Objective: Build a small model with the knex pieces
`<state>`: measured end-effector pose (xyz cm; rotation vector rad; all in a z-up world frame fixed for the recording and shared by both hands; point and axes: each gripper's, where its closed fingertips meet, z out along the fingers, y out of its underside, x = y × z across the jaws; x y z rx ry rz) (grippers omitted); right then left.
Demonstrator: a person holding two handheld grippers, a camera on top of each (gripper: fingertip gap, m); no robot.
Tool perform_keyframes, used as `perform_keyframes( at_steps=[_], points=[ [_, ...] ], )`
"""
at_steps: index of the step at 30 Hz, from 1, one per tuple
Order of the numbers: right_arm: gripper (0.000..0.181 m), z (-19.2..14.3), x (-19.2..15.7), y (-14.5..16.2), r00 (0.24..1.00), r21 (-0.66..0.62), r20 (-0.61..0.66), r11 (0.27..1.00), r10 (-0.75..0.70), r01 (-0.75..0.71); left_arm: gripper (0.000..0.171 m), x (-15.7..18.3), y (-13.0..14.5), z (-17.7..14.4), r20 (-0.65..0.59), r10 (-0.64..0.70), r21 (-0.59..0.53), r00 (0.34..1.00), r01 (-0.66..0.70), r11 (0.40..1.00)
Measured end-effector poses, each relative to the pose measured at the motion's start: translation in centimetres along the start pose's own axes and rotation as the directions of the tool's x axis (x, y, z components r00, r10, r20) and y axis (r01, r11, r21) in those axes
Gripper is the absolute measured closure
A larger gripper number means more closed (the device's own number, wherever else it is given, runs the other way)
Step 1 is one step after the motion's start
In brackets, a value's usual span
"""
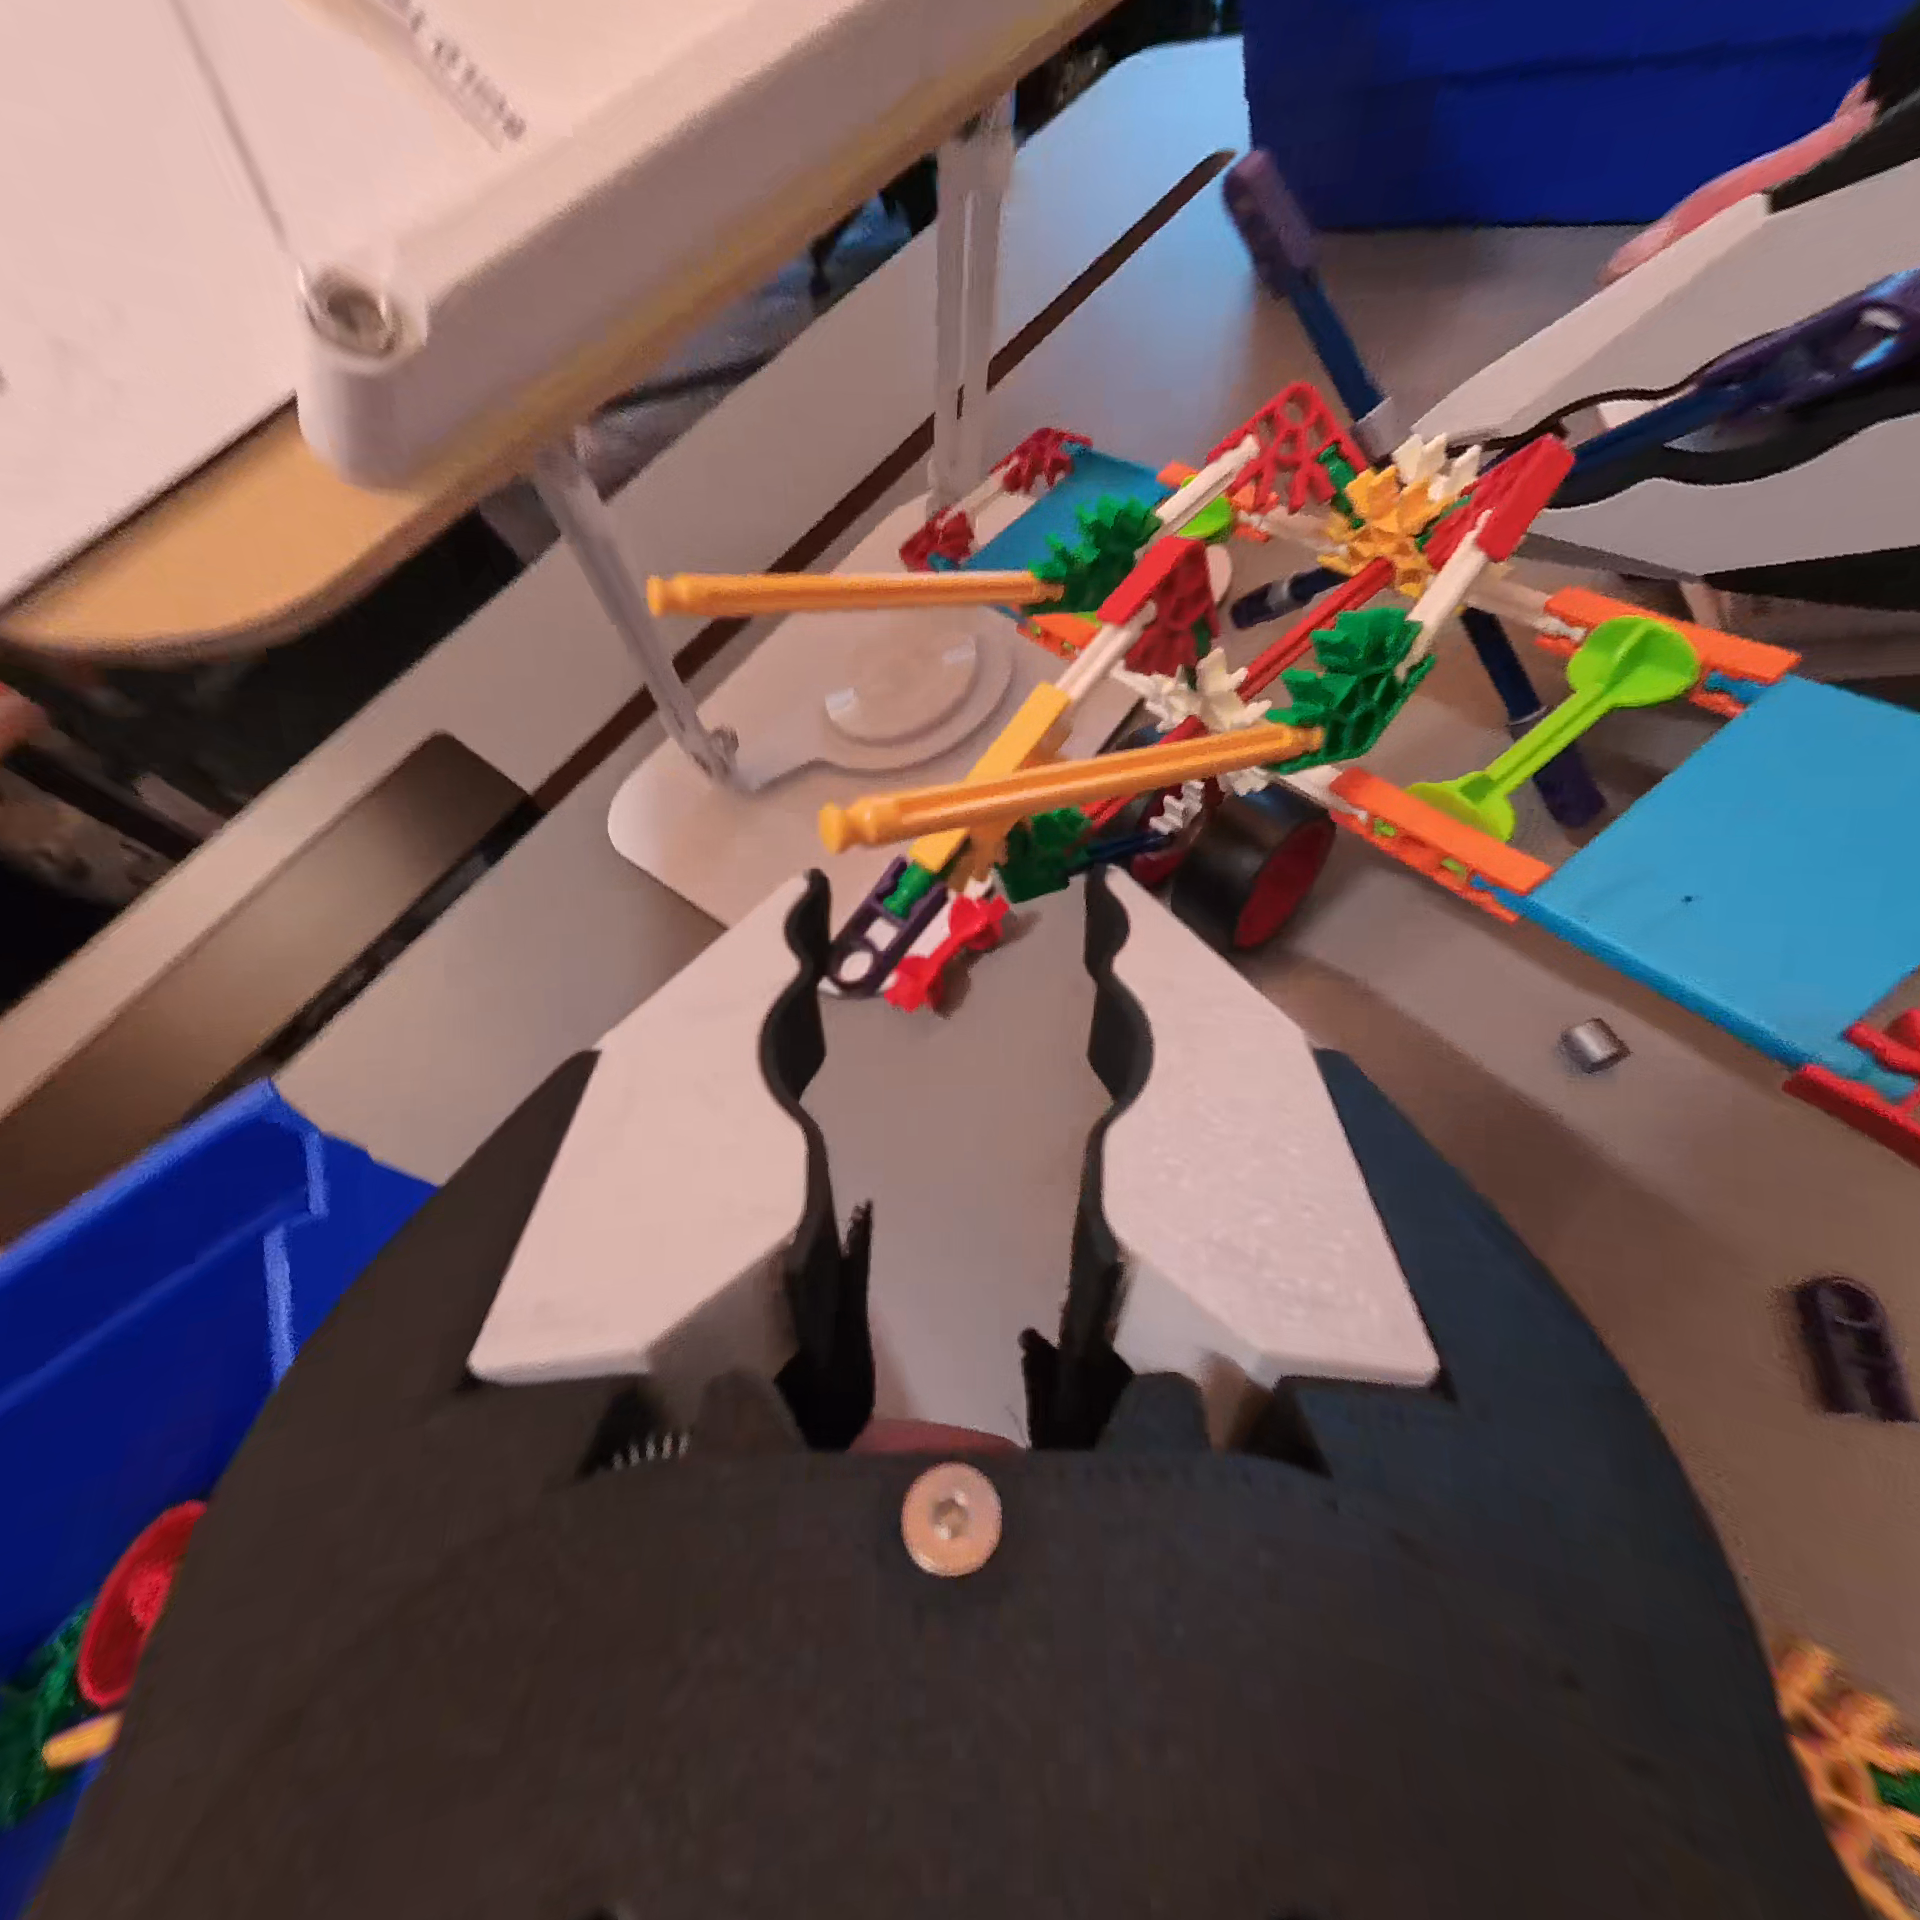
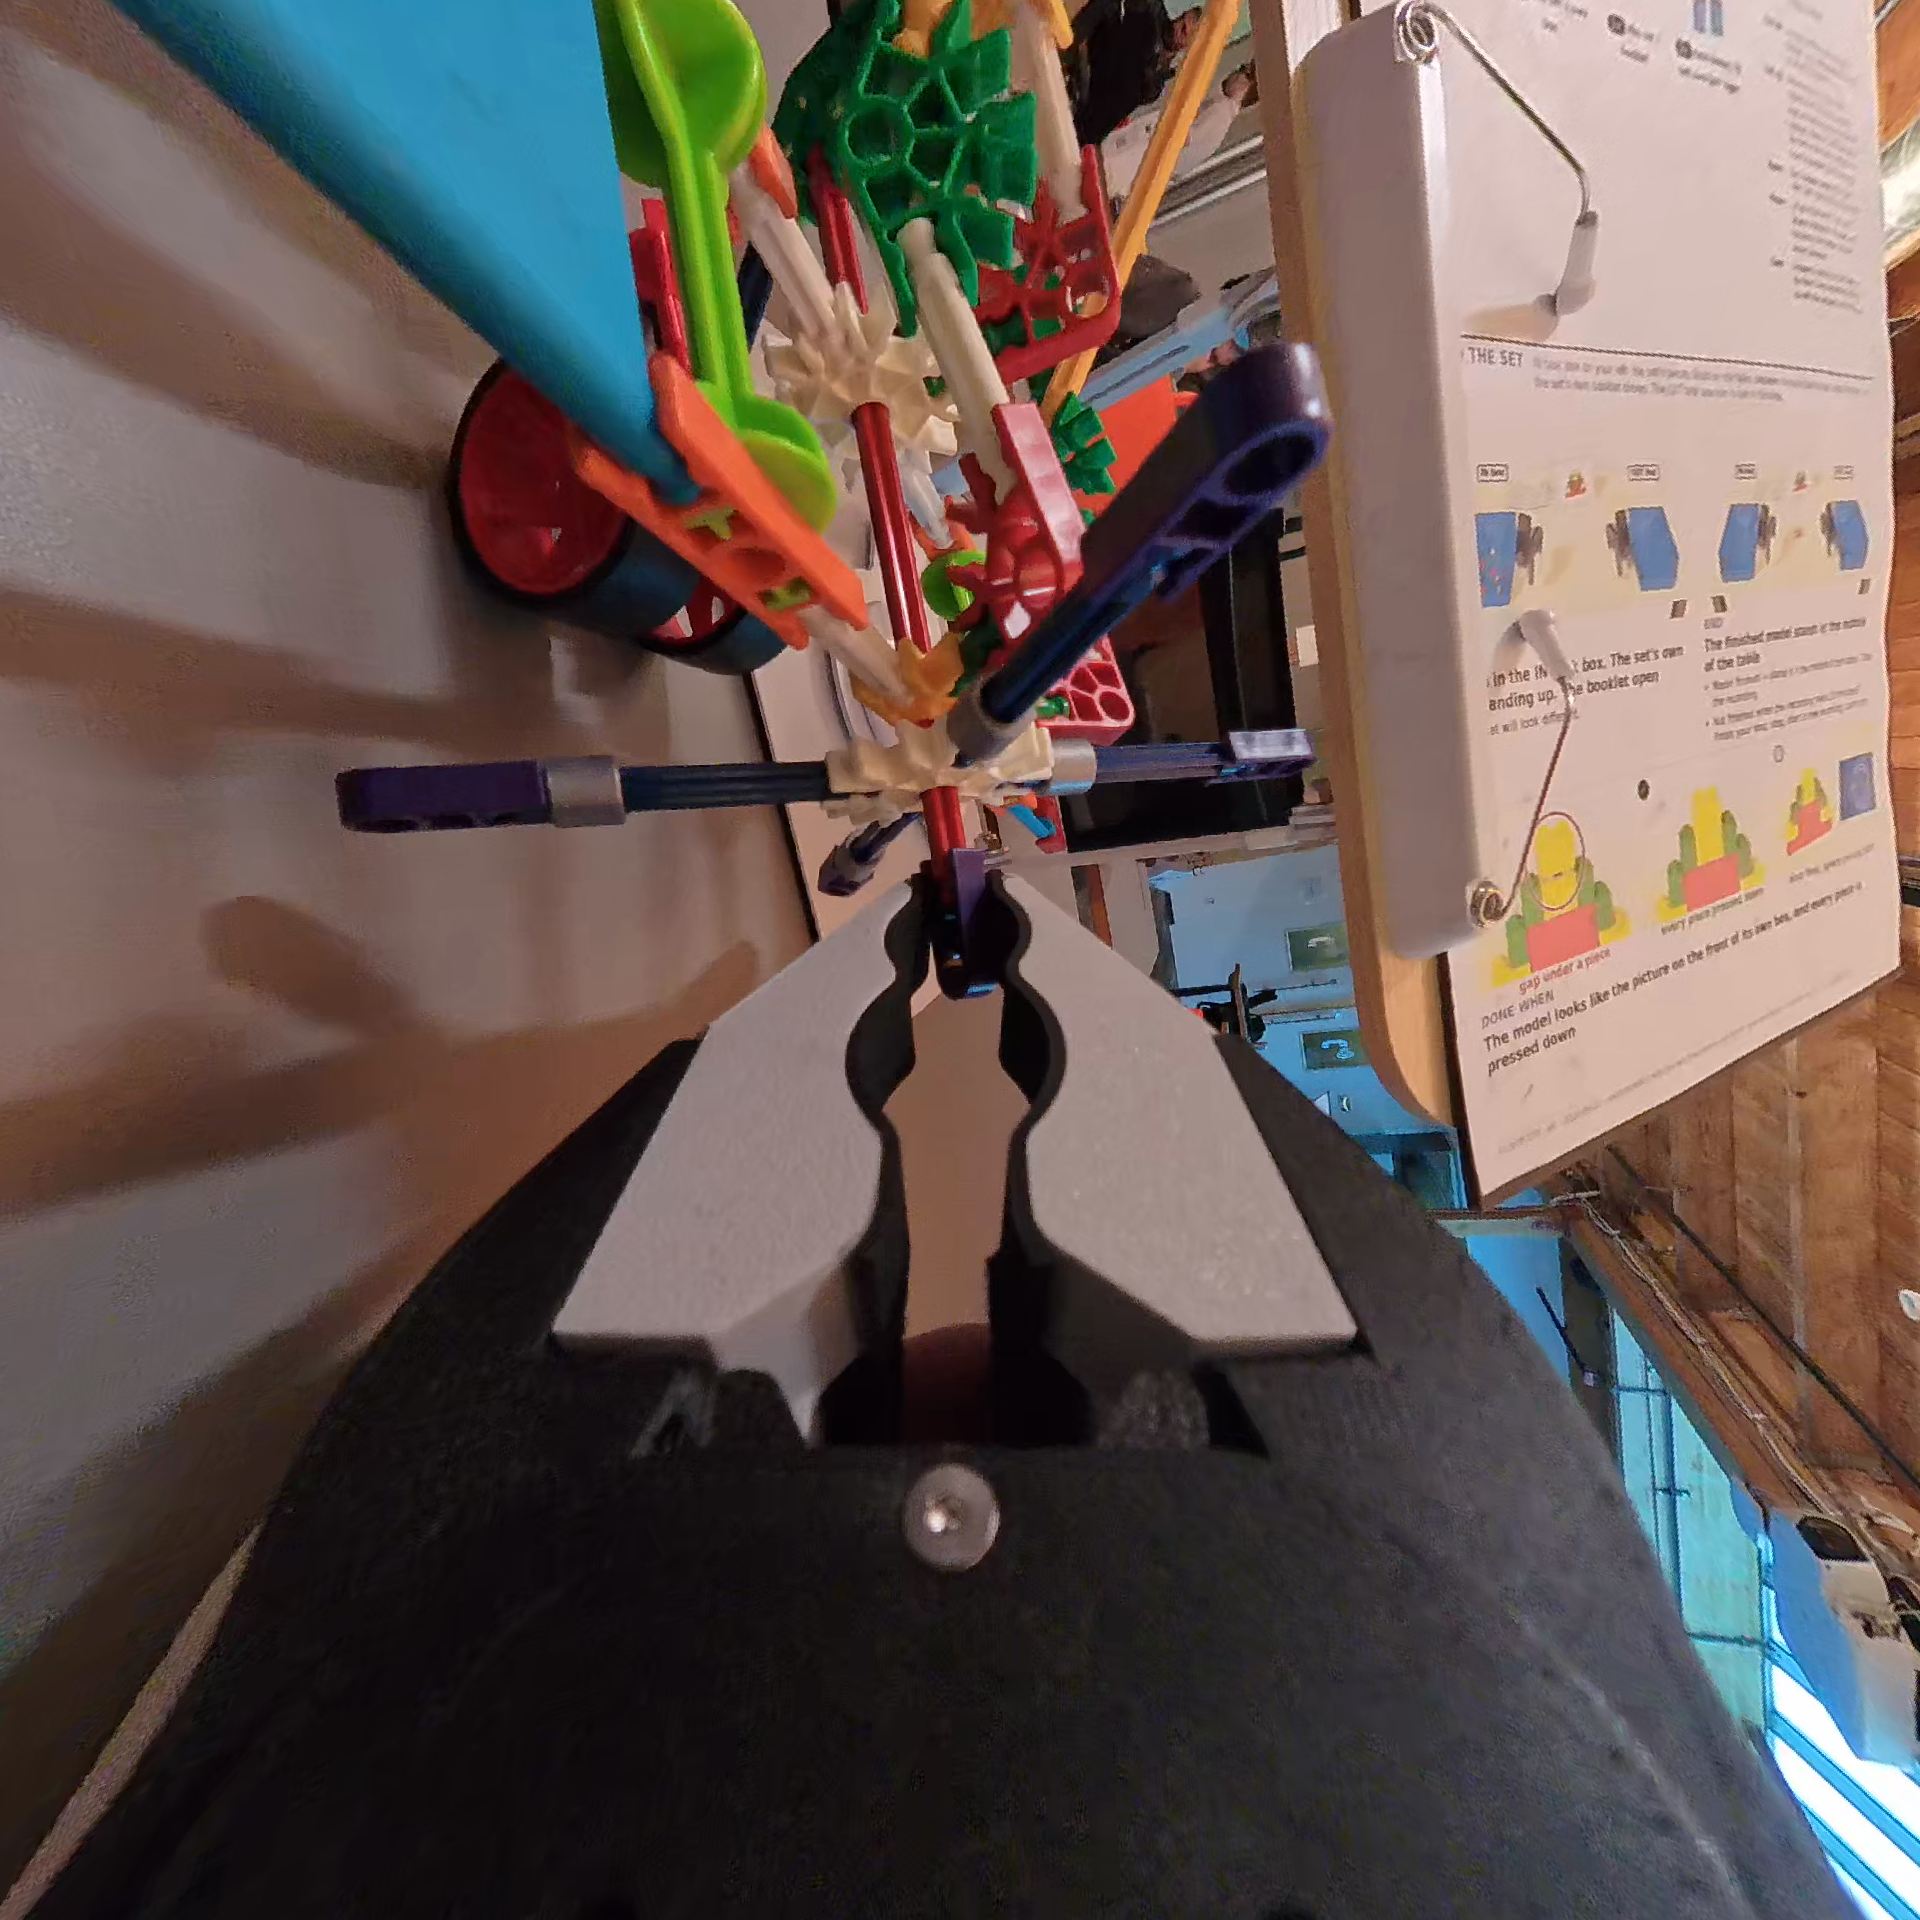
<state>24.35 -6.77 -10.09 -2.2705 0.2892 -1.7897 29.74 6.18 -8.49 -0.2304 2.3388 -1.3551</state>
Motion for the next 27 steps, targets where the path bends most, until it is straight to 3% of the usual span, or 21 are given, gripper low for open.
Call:
perform_keyframes(
  at_steps=[5,10,15,22,27],
  points=[
    [0.174,0.2,0.4,0.6,1.000,0.009,-0.018,1.000,0.006,-0.006,0.150,1.3,-1.2,0.4,-0.100,-0.013,0.067,0.995,0.020,0.998],
    [0.174,0.6,0.8,1.5,0.999,-0.001,-0.026,1.000,0.024,-0.024,0.162,3.2,-1.1,0.7,-0.231,-0.064,0.053,0.971,0.078,0.996],
    [0.174,0.9,1.2,2.6,0.997,-0.014,-0.017,0.997,0.080,-0.080,0.164,4.8,-1.3,0.8,-0.318,-0.117,0.004,0.941,0.125,0.992],
    [0.172,1.5,2.0,3.5,0.990,-0.018,-0.011,0.989,0.144,-0.144,0.165,4.5,-1.9,2.0,-0.426,-0.300,-0.083,0.854,0.293,0.953],
    [0.171,2.3,2.1,3.9,0.984,0.007,0.030,0.985,0.174,-0.174,0.166,4.4,-2.0,2.3,-0.426,-0.286,-0.088,0.858,0.275,0.957]
  ],
)
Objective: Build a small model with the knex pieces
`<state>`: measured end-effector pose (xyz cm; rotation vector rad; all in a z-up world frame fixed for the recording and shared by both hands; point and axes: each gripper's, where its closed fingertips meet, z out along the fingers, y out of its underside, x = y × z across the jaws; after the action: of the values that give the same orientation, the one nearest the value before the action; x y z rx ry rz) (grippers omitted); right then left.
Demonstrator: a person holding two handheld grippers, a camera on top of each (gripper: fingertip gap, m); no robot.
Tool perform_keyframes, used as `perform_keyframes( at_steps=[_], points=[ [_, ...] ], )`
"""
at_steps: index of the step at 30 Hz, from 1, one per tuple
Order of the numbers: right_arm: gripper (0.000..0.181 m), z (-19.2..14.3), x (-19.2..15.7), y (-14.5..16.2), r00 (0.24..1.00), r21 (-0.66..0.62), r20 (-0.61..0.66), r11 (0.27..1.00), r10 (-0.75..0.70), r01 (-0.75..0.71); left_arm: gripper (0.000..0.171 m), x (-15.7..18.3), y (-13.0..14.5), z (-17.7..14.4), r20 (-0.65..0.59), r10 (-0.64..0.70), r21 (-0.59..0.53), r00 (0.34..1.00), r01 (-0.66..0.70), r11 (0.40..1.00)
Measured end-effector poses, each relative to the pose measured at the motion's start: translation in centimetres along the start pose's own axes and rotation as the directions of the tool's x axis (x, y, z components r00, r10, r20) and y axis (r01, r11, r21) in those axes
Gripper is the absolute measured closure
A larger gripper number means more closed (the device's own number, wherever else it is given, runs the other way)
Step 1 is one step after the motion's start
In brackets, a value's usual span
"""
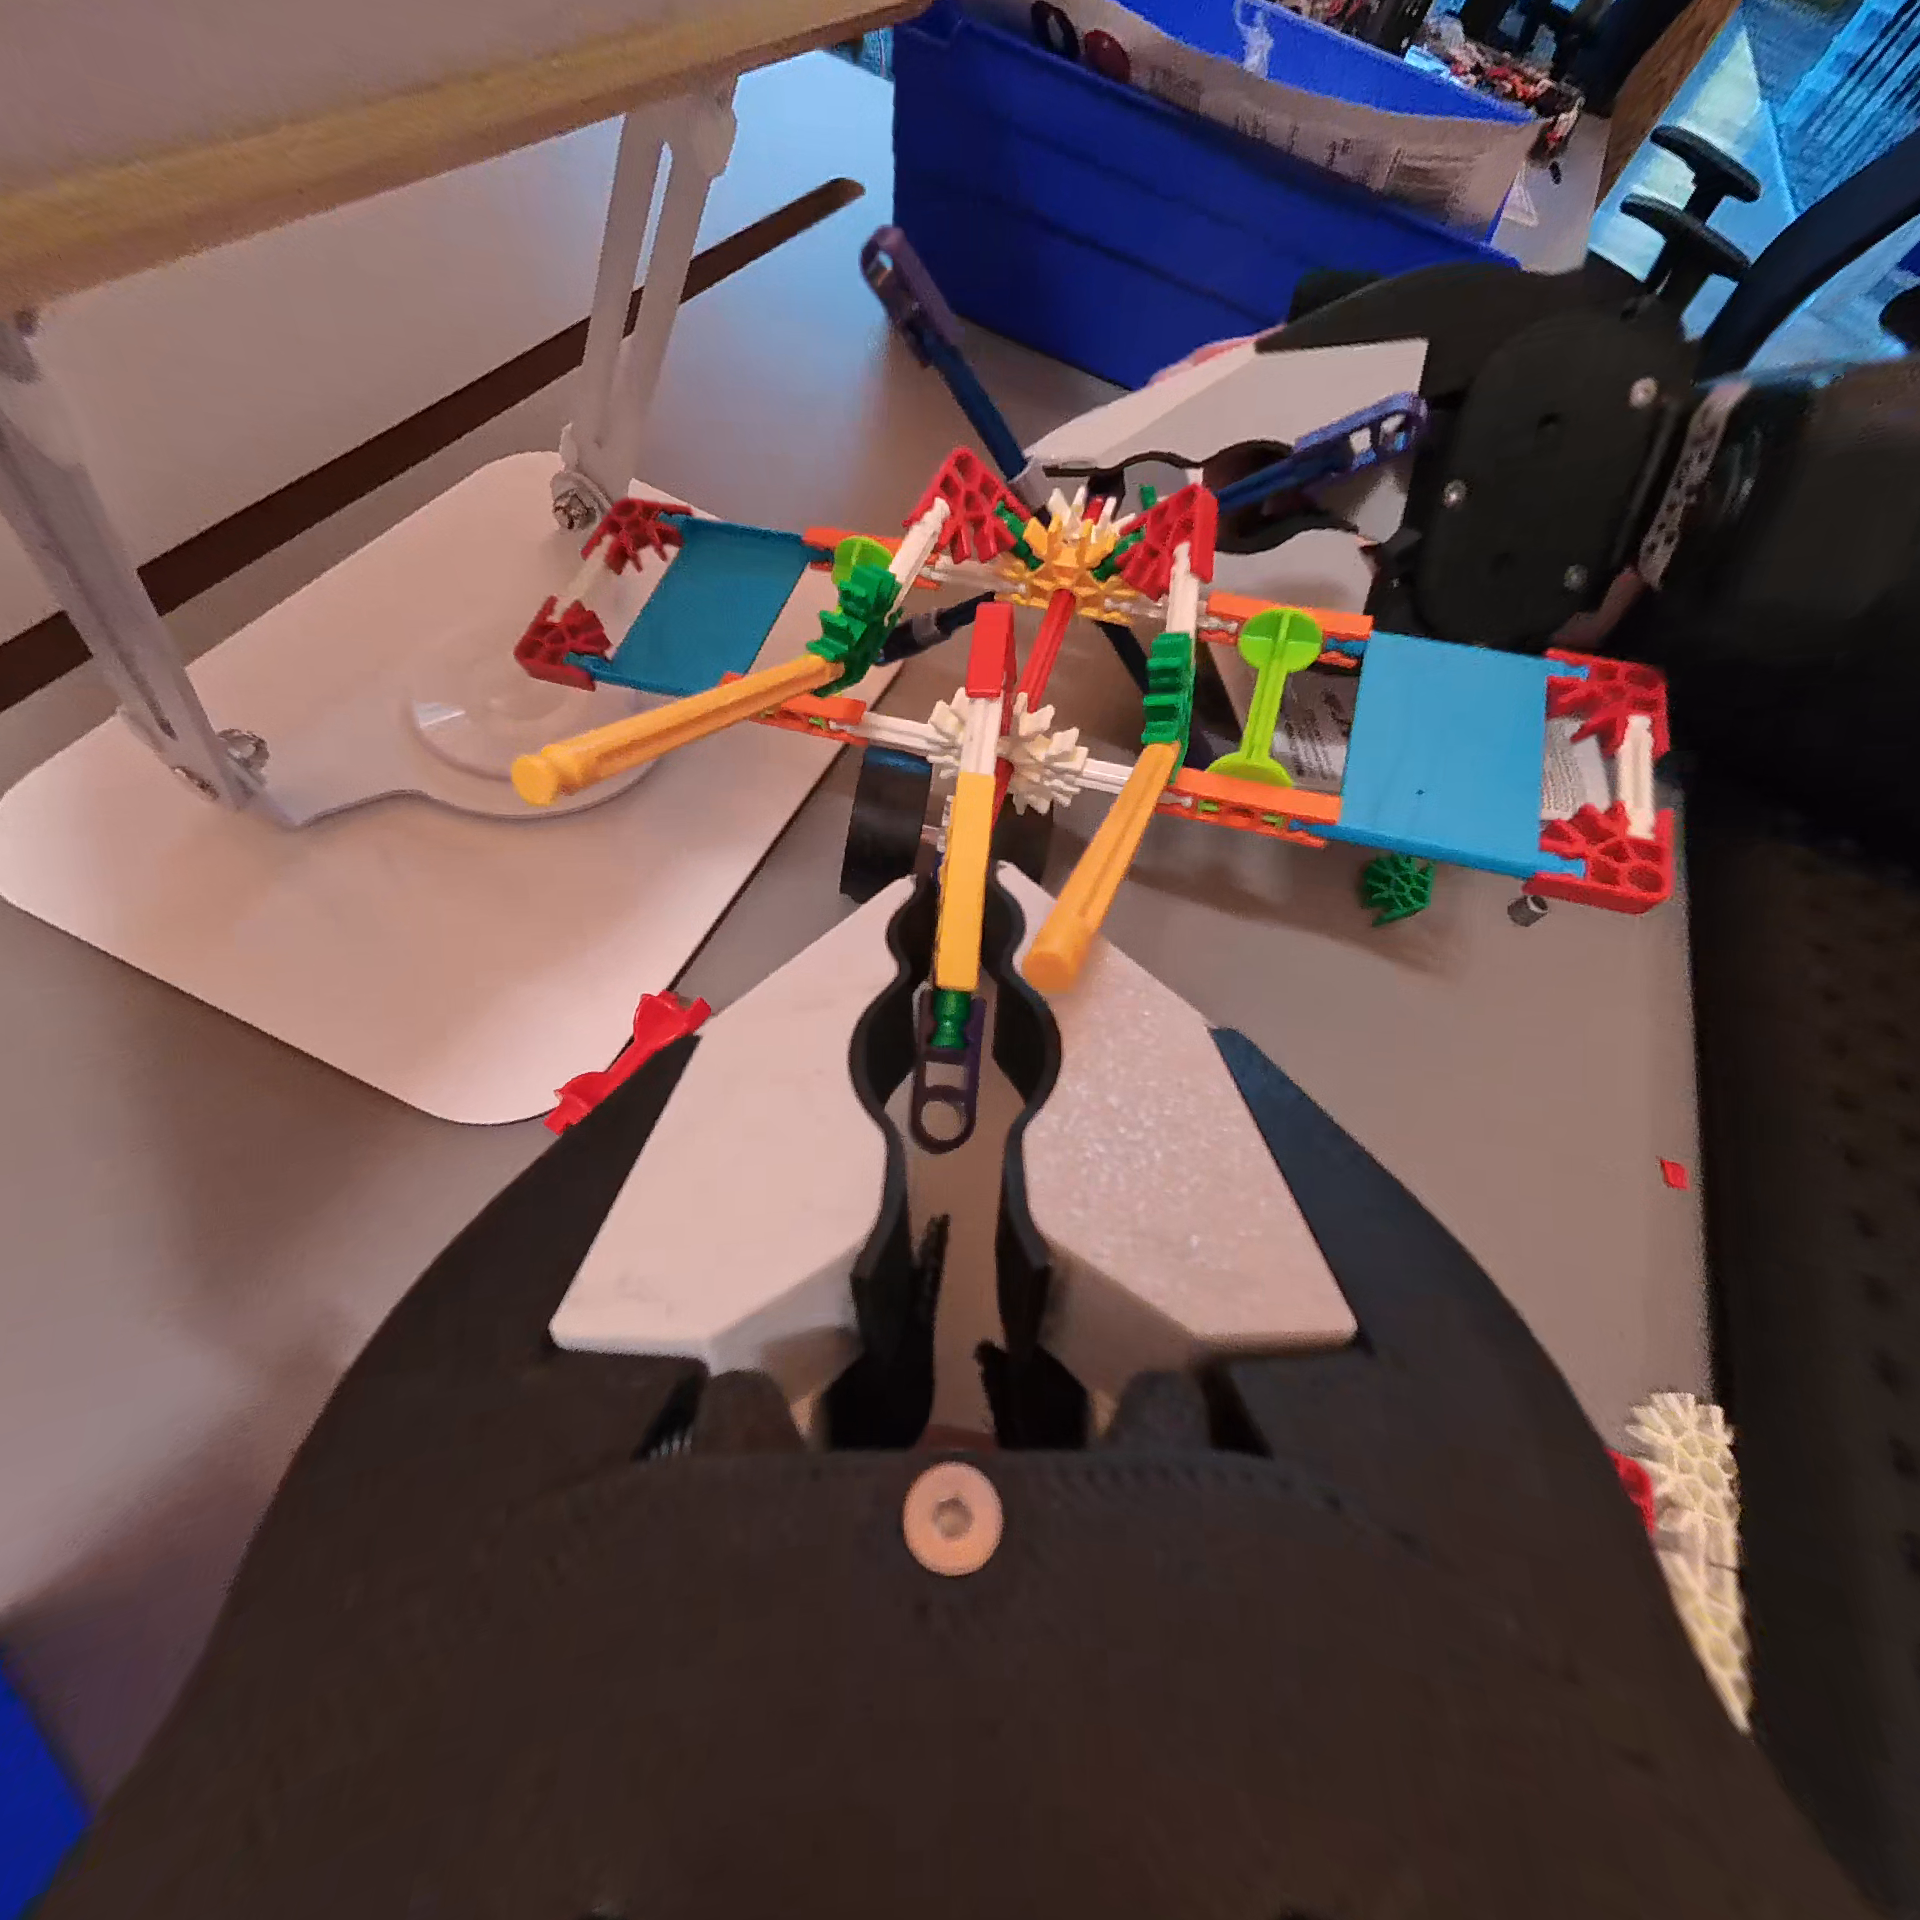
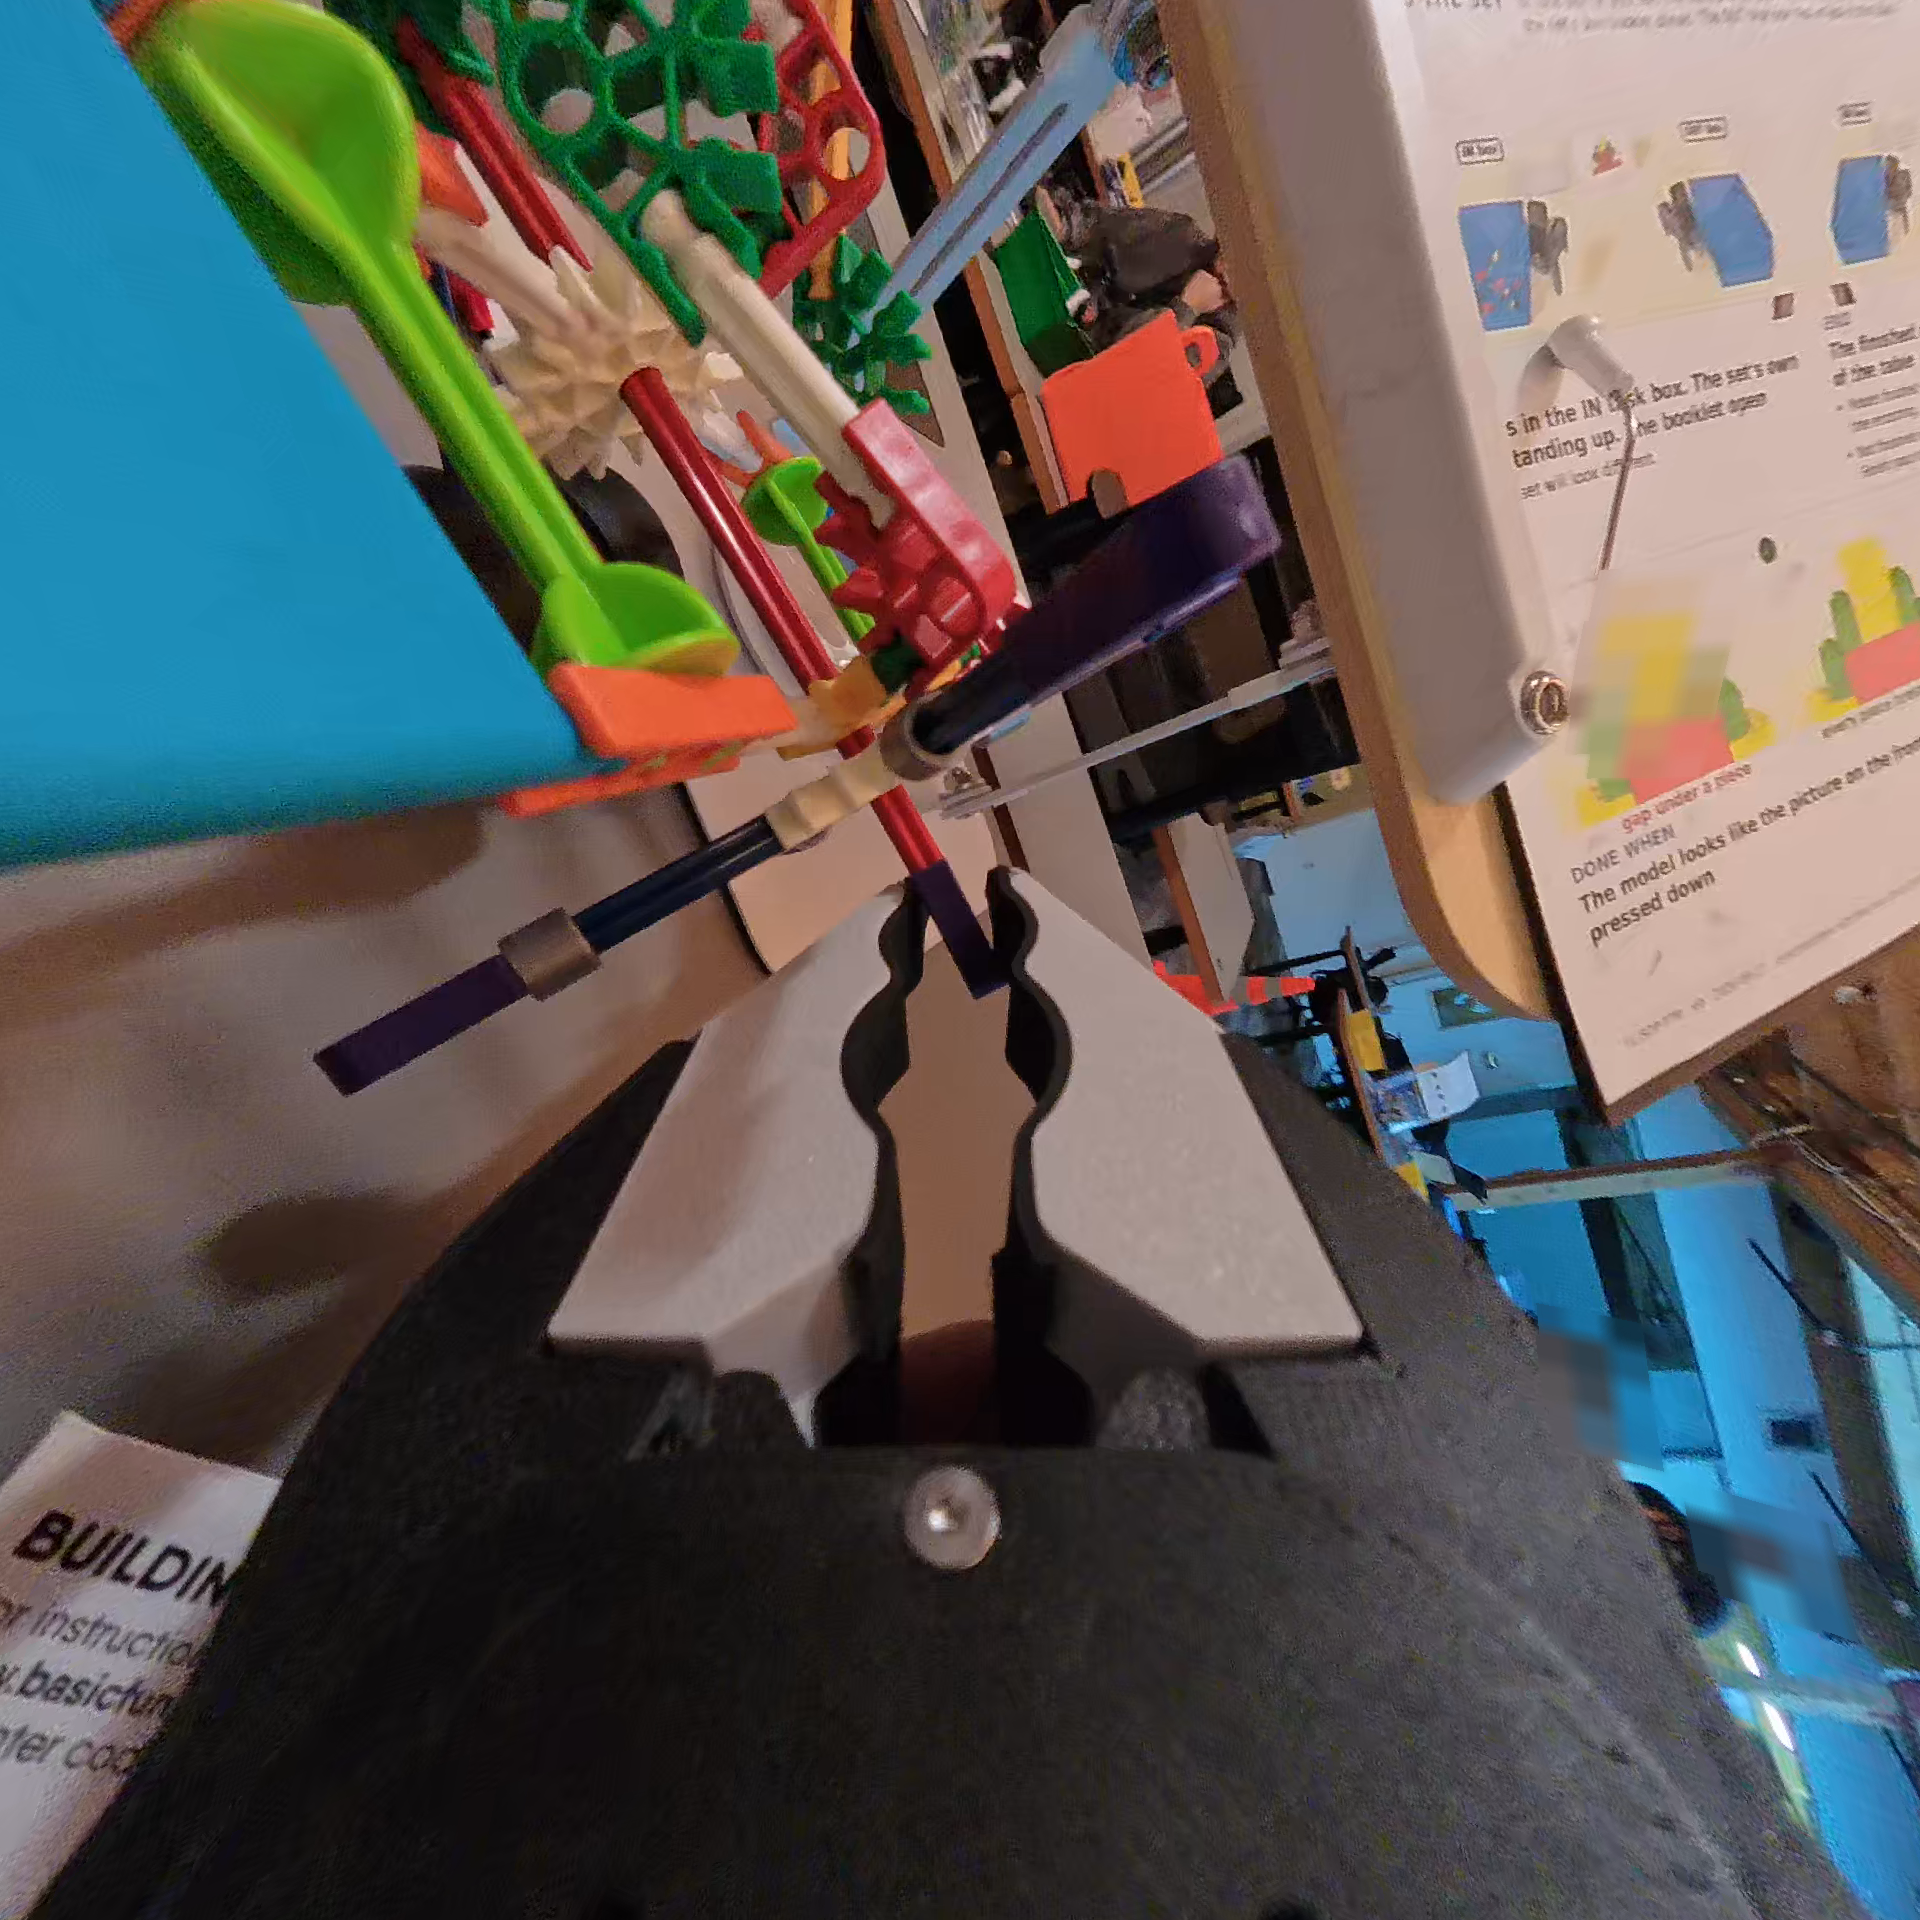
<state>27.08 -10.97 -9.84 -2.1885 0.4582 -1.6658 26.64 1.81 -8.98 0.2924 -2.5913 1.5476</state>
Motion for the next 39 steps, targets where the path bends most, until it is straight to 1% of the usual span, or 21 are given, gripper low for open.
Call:
perform_keyframes(
  at_steps=[3,8,15,17,20,22,26,34,39],
  points=[
    [0.171,0.2,0.4,-0.1,1.000,0.016,0.016,1.000,-0.022,0.022,0.167,0.1,0.0,0.0,0.006,0.028,0.000,1.000,-0.028,1.000],
    [0.171,1.5,0.9,-0.1,0.996,0.034,0.036,0.996,-0.078,0.077,0.168,-0.1,0.2,0.2,0.003,0.031,0.002,1.000,-0.031,1.000],
    [0.171,2.7,1.0,0.0,0.996,0.055,0.050,0.996,-0.076,0.073,0.168,-0.1,0.2,0.3,-0.006,0.024,0.009,1.000,-0.024,1.000],
    [0.171,2.6,0.9,0.0,0.997,0.061,0.060,0.997,-0.049,0.046,0.168,-0.2,0.1,0.3,0.000,0.022,0.022,1.000,-0.022,1.000],
    [0.172,2.5,0.4,0.2,0.996,0.061,0.077,0.997,-0.053,0.049,0.168,-0.2,-0.5,0.1,0.001,0.020,0.063,1.000,-0.020,0.998],
    [0.173,2.5,-0.1,0.4,0.994,0.050,0.090,0.997,-0.069,0.064,0.160,-0.4,-0.3,0.1,0.019,0.027,0.051,0.999,-0.028,0.998],
    [0.175,2.7,-0.7,0.6,0.991,0.031,0.095,0.996,-0.090,0.088,0.155,-0.4,0.3,0.0,0.038,0.050,0.025,0.998,-0.051,0.998],
    [0.175,2.0,-0.3,0.3,0.991,0.041,0.081,0.994,-0.103,0.100,0.164,-0.7,0.4,0.0,0.067,0.066,0.020,0.996,-0.067,0.998],
    [0.175,1.5,-0.1,0.1,0.988,0.039,0.070,0.990,-0.138,0.135,0.162,-1.0,0.4,0.1,0.070,0.050,0.033,0.996,-0.052,0.998]
  ],
)
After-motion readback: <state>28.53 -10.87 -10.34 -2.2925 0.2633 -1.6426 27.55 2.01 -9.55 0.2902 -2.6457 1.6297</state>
